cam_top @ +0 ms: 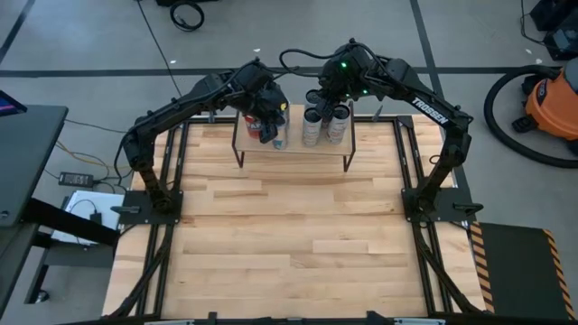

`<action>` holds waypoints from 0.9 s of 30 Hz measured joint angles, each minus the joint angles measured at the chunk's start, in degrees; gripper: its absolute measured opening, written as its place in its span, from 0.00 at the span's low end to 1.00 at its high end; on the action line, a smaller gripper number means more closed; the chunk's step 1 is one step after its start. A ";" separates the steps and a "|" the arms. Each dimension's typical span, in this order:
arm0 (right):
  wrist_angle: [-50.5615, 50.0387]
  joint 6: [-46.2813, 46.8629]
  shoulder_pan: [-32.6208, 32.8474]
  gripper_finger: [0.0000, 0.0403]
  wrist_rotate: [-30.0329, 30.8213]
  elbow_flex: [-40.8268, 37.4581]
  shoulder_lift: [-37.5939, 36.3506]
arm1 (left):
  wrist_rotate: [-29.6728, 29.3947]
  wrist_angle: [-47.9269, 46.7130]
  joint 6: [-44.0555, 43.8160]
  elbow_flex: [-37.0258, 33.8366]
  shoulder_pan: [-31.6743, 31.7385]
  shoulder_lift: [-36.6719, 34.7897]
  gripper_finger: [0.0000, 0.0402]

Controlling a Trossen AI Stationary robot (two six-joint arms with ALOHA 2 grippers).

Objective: Place canned beverage on shelf
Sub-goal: Adjust the soda cans on the shelf

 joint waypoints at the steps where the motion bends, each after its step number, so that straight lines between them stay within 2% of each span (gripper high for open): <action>1: 0.00 0.00 0.00 0.10 0.02 0.00 0.00 | -0.38 -0.42 0.00 0.00 0.04 0.00 0.02; 16: -0.09 0.00 0.00 0.10 0.00 0.00 0.00 | -0.61 -1.77 0.38 0.04 0.25 -0.22 0.02; 27: -0.19 0.00 0.00 0.10 0.00 0.00 0.00 | -0.74 2.36 -2.62 0.02 0.14 -0.15 0.02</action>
